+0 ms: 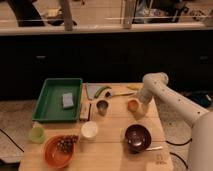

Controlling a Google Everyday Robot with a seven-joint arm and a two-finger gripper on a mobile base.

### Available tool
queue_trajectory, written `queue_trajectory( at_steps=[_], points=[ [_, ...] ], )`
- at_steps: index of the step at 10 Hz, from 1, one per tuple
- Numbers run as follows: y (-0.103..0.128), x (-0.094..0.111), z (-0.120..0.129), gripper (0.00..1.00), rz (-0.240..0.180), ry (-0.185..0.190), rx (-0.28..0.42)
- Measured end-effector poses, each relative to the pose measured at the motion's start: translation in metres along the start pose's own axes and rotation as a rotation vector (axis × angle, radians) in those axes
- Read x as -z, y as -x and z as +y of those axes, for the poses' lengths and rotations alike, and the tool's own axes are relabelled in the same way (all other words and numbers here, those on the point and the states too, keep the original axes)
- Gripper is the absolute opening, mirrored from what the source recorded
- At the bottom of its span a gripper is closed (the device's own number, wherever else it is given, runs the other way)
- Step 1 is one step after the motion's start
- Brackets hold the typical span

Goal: Place apple in paper cup

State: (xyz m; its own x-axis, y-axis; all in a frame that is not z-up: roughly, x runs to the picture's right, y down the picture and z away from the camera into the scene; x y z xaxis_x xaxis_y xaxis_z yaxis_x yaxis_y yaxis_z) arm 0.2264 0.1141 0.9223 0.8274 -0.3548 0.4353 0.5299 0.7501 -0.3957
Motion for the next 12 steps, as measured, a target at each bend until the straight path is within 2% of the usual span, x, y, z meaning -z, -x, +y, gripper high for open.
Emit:
queue_trajectory(
  at_steps=[12],
  points=[
    [0.0009,0.0031,-0.0005,0.80,-0.004,-0.013,0.021]
  ],
)
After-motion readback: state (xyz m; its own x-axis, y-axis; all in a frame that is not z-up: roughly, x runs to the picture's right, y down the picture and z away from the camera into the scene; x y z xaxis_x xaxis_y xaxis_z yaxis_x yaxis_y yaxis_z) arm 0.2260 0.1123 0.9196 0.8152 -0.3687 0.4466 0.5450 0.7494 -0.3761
